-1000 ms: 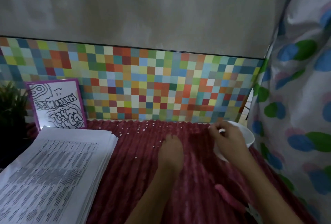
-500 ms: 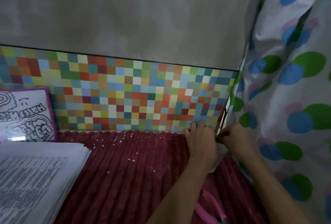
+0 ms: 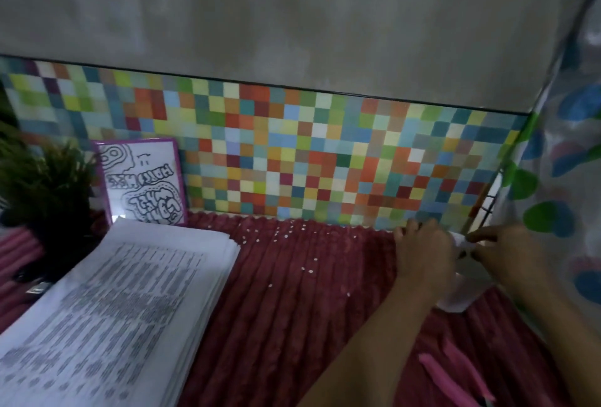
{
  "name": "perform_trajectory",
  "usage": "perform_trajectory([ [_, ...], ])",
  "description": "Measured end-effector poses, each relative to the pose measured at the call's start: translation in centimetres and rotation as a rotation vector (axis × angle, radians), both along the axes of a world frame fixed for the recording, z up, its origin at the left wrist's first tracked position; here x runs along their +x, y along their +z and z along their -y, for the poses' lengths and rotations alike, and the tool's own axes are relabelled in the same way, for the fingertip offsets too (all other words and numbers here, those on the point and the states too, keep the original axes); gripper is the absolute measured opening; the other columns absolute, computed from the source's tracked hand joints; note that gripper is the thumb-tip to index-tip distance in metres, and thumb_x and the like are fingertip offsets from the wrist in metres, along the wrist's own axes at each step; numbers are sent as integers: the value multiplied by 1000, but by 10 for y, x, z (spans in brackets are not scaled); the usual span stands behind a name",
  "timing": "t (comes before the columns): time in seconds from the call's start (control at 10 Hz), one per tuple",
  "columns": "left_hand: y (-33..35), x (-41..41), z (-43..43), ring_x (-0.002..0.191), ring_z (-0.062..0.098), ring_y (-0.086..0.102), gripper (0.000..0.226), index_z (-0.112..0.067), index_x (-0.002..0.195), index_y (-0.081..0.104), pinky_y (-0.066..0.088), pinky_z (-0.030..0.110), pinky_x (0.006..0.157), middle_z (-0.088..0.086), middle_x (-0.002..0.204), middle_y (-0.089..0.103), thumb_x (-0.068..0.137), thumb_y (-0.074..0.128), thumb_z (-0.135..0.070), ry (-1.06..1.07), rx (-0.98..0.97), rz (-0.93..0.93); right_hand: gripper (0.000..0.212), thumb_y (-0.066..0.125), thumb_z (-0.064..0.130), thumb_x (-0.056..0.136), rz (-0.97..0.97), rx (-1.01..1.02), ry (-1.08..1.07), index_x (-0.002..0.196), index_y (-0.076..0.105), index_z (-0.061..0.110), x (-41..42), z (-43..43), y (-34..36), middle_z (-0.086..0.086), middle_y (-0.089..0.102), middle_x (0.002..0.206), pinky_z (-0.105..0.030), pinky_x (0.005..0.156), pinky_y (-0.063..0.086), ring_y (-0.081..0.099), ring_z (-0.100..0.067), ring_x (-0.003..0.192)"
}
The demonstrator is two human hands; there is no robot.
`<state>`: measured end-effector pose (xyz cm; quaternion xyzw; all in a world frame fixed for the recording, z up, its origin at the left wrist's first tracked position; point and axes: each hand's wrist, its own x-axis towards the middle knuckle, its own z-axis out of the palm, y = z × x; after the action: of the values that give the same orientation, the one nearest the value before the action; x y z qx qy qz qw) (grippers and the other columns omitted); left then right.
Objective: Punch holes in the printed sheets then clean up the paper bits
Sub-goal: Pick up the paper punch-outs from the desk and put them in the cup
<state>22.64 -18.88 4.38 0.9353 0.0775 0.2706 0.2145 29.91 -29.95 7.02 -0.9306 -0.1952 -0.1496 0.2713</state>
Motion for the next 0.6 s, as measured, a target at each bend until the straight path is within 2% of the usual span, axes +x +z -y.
perform_trajectory([
  [0.1, 2, -17, -20, 114, 31, 48, 25, -12, 114, 67, 37, 46, 96, 9, 123, 57, 93, 56, -18, -82, -31, 41, 26, 72, -6, 68, 296, 46, 31, 94, 75, -1, -22, -19, 1, -28, 62, 98, -45, 82, 48, 60, -42, 89],
  [0.2, 10, -53, -63, 101, 26, 57, 18, -13, 101, 70, 46, 38, 85, 7, 107, 64, 93, 58, -24, -33, -136, 128, 23, 72, -9, 73, 297, 172, 189, 93, 76, 3, -58, -52, -3, -20, 59, 97, -39, 79, 47, 58, -33, 86],
  [0.3, 12, -94, -119, 86, 22, 65, 17, -13, 89, 70, 55, 39, 81, 5, 94, 68, 93, 54, -16, 158, -200, -16, 17, 75, 1, 77, 3, 142, 388, 80, 78, 17, -84, -80, -25, 4, 66, 81, -14, 68, 41, 61, -10, 76],
  [0.4, 4, -132, -162, 98, 27, 67, 21, -8, 99, 71, 54, 39, 88, 9, 101, 70, 94, 51, -9, 303, -172, -219, 15, 77, 0, 73, -264, 64, 448, 73, 78, 15, -100, -94, -60, 14, 68, 70, -18, 74, 51, 63, 2, 68],
  [0.5, -17, -163, -180, 105, 27, 63, 24, -6, 108, 69, 47, 30, 90, 10, 110, 68, 96, 49, -11, 372, -132, -326, 14, 84, 8, 70, -295, 100, 376, 82, 77, 11, -108, -99, -86, 3, 69, 79, -21, 72, 50, 65, -10, 73],
  [0.6, -36, -179, -182, 97, 24, 66, 18, -6, 97, 74, 45, 24, 84, 10, 102, 72, 89, 57, -7, 334, -143, -337, 16, 83, 7, 71, -206, 125, 346, 85, 77, 9, -109, -99, -96, -2, 65, 82, -7, 63, 36, 59, -10, 71],
])
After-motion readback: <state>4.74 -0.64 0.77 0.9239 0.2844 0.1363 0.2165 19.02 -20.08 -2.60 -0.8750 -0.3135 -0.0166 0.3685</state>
